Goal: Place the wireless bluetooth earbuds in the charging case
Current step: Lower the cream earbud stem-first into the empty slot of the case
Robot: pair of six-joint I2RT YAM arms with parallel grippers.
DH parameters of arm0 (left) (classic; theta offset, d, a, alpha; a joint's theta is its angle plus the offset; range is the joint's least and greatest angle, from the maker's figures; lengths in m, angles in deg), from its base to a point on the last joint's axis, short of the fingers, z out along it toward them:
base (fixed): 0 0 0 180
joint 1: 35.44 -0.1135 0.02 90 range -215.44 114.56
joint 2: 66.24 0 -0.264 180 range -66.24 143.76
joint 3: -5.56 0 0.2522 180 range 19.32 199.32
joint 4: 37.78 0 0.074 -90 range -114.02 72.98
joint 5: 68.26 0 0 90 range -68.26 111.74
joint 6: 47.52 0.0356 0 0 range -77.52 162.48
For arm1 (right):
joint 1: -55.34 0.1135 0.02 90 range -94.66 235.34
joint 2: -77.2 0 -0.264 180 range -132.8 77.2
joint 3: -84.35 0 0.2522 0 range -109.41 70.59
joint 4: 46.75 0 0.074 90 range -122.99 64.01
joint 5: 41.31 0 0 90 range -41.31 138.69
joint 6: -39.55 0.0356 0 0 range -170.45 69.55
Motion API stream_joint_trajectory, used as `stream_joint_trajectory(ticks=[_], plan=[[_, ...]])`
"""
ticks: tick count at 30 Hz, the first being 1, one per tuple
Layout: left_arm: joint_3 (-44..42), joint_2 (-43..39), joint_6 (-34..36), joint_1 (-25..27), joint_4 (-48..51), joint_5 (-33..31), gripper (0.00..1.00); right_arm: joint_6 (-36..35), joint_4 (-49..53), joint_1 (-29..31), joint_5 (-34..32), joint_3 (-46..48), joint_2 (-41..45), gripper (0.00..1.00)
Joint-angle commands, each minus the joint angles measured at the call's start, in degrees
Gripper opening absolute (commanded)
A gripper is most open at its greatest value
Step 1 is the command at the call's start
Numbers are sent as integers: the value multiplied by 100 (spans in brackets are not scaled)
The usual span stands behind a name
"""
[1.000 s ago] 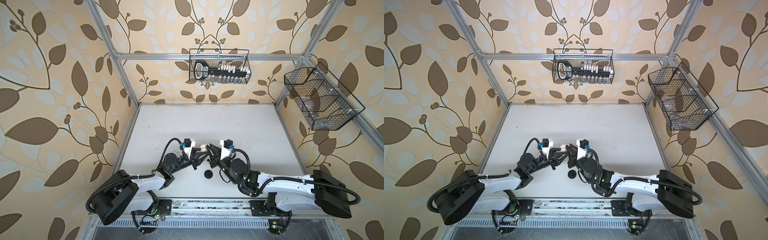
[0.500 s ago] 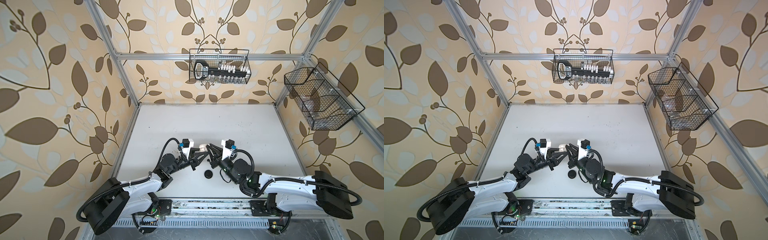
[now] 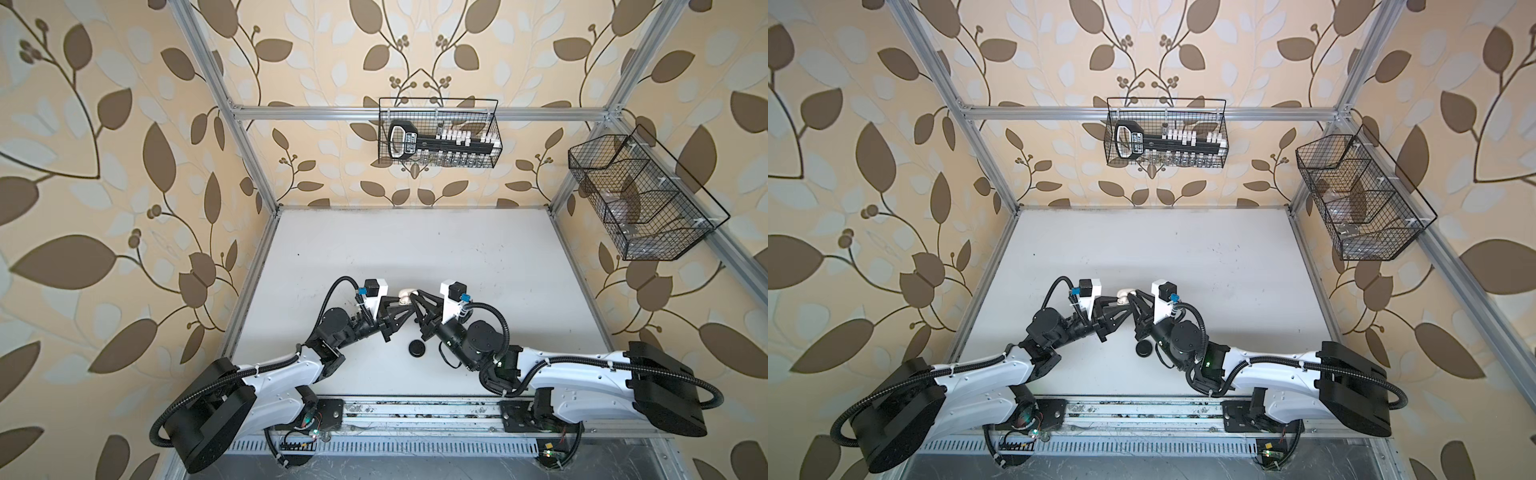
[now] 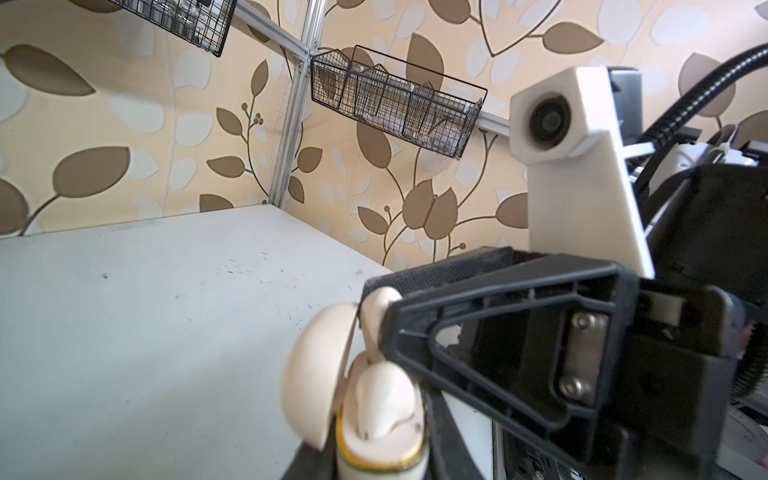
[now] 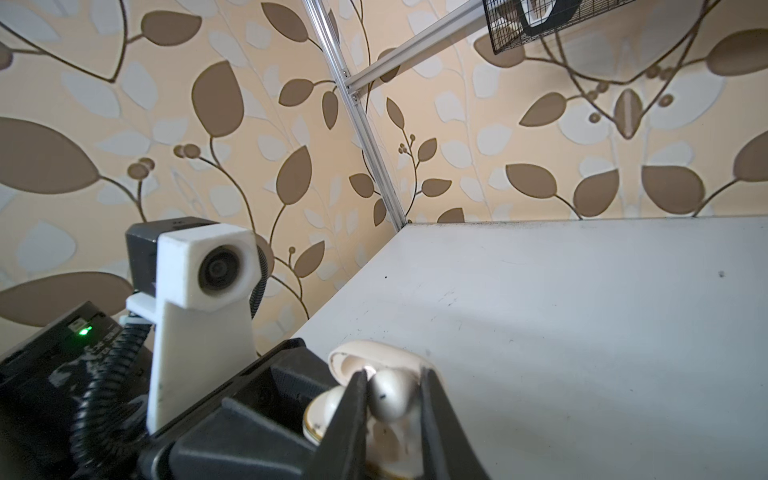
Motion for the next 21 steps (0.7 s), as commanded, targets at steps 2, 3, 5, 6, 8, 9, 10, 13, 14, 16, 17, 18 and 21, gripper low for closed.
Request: stream_joint_trajectory(ticks=[2,3,5,6,8,9,10,13,14,16,17,18,21], plan=[[153,-246,162,-20,-784,92,0,-108,334,63,23,175,16,24],[151,-254,162,-25,-791,92,0,-108,335,74,-8,186,31,24],[140,-273,163,-20,-793,100,0,-110,318,72,-43,210,68,23],[143,-280,163,-20,-793,101,0,-98,329,79,-61,213,69,23],[141,-291,187,-20,-802,127,0,-74,352,74,-88,220,87,23],[137,-291,202,-20,-802,136,0,-72,351,72,-84,215,91,23],[133,-291,213,-20,-810,145,0,-62,350,79,-84,217,88,23],[131,-291,247,-20,-844,214,0,-64,328,72,-15,211,66,23],[143,-278,253,-20,-854,252,0,-75,341,79,14,203,70,23],[161,-256,285,-20,-875,373,0,-74,352,81,56,190,87,24],[162,-247,303,-20,-902,420,0,-75,365,83,57,187,109,24],[141,-234,303,-20,-931,434,0,-69,377,81,57,190,127,25],[118,-229,336,-20,-977,435,0,-9,558,81,61,185,277,30]])
